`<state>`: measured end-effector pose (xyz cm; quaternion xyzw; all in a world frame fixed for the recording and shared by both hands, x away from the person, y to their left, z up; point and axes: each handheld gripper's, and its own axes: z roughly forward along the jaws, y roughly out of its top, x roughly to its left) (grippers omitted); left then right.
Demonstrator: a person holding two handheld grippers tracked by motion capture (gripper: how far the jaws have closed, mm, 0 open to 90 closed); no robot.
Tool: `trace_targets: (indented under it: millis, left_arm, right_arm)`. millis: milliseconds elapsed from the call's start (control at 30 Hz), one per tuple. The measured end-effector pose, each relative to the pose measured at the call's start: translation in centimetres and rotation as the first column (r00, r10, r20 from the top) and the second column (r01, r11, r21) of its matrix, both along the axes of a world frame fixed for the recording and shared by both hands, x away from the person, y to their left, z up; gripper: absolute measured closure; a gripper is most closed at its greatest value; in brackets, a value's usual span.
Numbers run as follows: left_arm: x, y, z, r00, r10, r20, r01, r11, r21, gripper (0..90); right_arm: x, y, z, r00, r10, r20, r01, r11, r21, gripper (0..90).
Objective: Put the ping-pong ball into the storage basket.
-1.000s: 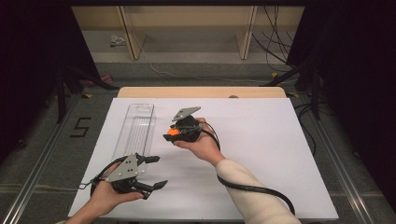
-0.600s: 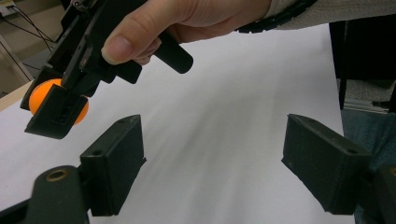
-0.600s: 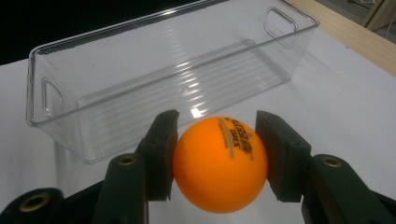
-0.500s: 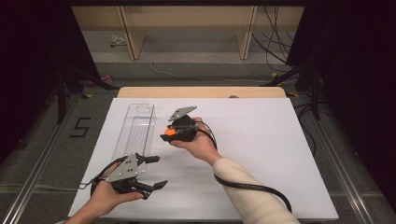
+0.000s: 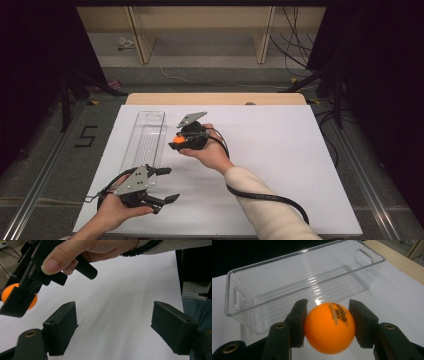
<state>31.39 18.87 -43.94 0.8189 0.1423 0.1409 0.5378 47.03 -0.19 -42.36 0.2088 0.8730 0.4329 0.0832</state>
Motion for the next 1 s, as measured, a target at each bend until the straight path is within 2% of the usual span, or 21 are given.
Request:
trace_targets:
  millis: [1000]
  left_arm:
    - [0.0,-0.1,-0.1,1.0000,-0.008,0.004,0.008,0.9999,0.010,20.1]
  right_arm:
    - [0.7,2.7,0.8,0.9996,0.030,0.002,-0.030,1.000,-0.010,51.3]
